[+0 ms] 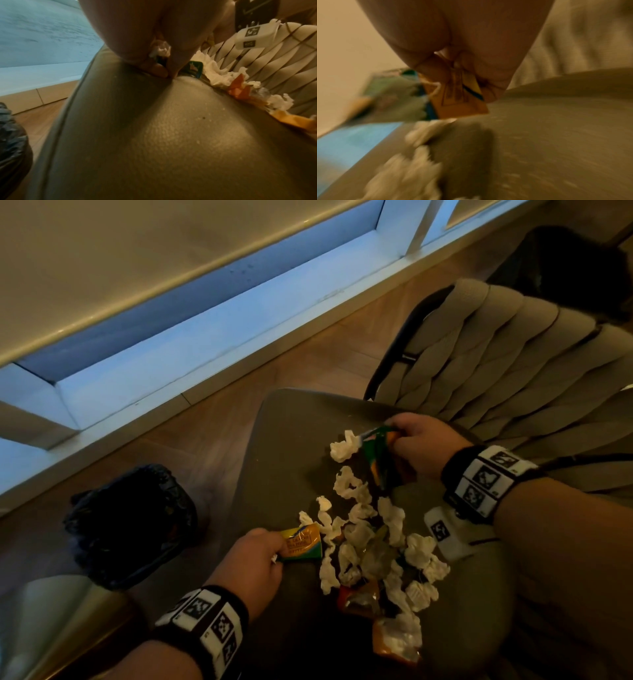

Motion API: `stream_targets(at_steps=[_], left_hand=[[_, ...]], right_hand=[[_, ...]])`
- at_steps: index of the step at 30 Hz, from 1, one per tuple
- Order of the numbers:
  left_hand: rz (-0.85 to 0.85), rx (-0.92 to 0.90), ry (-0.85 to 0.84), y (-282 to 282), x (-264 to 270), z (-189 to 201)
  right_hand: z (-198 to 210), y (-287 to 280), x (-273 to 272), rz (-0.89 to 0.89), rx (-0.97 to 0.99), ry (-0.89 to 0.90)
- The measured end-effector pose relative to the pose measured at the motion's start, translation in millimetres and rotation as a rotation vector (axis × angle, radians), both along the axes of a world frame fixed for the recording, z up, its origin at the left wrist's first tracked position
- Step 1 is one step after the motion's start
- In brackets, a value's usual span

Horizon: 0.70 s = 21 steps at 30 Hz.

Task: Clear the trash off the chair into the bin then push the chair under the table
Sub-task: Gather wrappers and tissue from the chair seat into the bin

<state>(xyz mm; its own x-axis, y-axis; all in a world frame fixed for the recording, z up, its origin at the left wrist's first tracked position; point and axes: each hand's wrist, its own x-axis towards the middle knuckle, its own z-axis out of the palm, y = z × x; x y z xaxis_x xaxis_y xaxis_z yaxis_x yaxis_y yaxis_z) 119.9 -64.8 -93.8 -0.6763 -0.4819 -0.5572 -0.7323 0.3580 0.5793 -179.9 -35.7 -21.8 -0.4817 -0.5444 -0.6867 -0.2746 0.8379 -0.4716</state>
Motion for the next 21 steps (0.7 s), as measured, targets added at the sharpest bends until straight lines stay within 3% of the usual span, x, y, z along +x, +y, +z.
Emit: stream_targets(at_steps=[3,5,8,10,17,21], left_hand=[[-0.006,0.008,-0.001,0.1,1.6,-6.1],[-0.02,0.012,0.001,-1.5,3.5,-11.7],[-0.018,0.025,-0.003,-4.1,4.0,-17.5],[-0.006,0.022,0.006,-4.9,3.7,-20.1],[0.016,0.041,0.0,-4.6,2.0,-24.7],[0.028,0.043,0.006,-3.7,2.5,-27.6]], right_hand=[[-10.0,-22.5,24.2,0.263,0.113,-0.011],[-24.0,-30.8,37.4,0.444,0.197,0.143],[-33.6,-29.3,45.4,0.545,0.162,0.356],[-31.3,-27.8,44.7,0.577,0.172,0.314],[3.1,-21.9,31.9,0.367,0.164,0.053],[8.7,-4.7,50.9,0.512,0.263,-0.02]])
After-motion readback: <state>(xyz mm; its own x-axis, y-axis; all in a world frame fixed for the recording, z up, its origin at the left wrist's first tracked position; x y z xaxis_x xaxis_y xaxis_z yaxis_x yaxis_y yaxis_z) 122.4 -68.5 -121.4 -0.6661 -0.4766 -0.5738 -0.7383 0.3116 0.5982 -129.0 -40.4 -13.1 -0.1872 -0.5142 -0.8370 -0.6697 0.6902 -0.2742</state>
